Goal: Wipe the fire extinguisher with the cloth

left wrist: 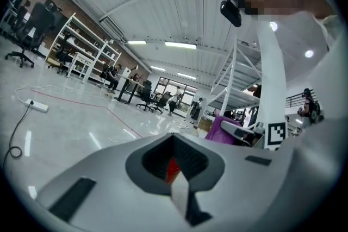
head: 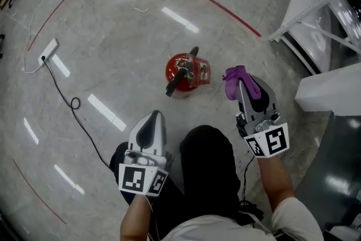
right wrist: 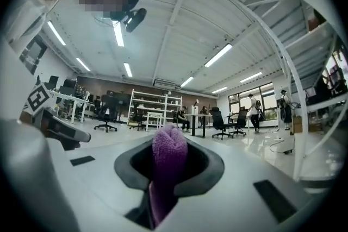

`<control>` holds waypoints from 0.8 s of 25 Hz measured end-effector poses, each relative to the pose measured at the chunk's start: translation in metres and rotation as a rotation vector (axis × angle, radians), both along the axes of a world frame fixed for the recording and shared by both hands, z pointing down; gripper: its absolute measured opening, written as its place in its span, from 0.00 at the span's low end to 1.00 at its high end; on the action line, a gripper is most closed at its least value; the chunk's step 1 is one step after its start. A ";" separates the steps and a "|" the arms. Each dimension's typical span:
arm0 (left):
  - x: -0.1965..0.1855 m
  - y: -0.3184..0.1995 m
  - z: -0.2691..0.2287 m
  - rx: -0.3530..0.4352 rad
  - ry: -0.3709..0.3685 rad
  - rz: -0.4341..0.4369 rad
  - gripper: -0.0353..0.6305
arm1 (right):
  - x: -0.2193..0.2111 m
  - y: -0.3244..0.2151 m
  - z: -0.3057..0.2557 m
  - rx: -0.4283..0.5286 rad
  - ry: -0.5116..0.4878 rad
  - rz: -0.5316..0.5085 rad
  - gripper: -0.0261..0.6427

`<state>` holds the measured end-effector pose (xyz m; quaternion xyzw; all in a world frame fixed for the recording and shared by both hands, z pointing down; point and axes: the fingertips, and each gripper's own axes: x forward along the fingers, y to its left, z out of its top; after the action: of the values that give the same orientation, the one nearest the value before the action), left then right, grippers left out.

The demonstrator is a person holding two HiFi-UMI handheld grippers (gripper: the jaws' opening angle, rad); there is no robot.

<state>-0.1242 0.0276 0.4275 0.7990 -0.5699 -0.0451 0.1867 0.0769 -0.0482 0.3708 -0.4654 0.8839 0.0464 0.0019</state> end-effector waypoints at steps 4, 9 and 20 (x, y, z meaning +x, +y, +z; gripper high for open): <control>0.001 0.003 0.002 -0.004 0.004 0.002 0.06 | -0.028 -0.020 0.048 -0.120 -0.052 -0.061 0.14; -0.004 0.007 0.002 -0.011 -0.007 -0.003 0.06 | -0.085 -0.006 0.077 -0.032 0.006 -0.247 0.14; -0.014 0.006 0.012 -0.040 0.000 0.002 0.06 | -0.131 0.033 0.145 0.036 0.137 -0.472 0.14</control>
<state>-0.1377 0.0339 0.4391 0.7957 -0.5697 -0.0334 0.2028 -0.0537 -0.0154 0.5154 -0.2417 0.9652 0.0921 -0.0391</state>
